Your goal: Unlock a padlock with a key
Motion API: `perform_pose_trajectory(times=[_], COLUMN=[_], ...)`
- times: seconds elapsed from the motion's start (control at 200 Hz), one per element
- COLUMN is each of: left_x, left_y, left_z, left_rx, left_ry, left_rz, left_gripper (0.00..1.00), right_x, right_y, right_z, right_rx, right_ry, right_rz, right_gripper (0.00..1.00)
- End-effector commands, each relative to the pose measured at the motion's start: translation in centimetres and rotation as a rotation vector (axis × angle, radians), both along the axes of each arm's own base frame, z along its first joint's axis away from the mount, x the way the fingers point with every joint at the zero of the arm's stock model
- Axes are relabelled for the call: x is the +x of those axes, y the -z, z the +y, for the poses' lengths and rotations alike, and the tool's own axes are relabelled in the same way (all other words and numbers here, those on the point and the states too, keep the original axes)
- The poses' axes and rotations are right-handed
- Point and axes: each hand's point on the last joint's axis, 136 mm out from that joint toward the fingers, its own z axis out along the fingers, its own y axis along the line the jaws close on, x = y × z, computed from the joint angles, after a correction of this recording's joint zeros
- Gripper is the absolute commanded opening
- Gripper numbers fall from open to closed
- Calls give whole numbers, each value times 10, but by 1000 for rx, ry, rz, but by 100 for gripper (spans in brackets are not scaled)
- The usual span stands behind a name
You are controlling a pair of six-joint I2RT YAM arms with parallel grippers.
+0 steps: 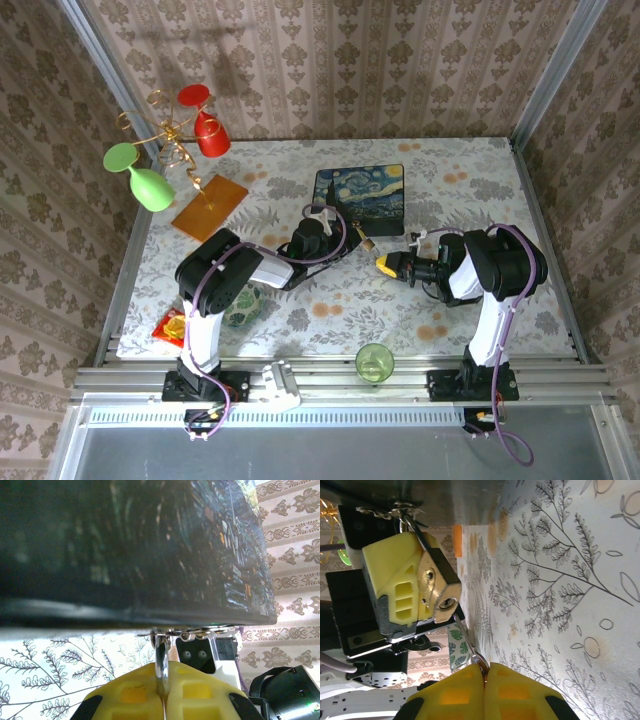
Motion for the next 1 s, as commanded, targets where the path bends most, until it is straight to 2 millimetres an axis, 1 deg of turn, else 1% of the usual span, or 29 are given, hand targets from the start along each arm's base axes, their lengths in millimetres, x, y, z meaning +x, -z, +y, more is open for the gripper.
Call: perform_pose_trajectory(times=[0.0,0.44,0.645,0.855,0.995], left_x=[3,0,-3,-7,-10], left_y=[-26,-25,-26,-20,-21], left_z=[-3,-3,-9,-9,-13], left_rx=[-91,-93,-104,-73,-79], left_ry=[13,19,42,59,74], left_rz=[-36,-32,-31,-20,-18], left_gripper=[0,0,0,0,0], right_x=[-1,3,6,9,10], right_y=[-4,-5,-10,-6,-6], right_z=[1,-1,-2,-4,-5], right_rx=[21,22,27,30,29], right_ry=[-17,-13,-9,0,4], right_rz=[-18,-27,-41,-23,-22], right_gripper=[0,0,0,0,0])
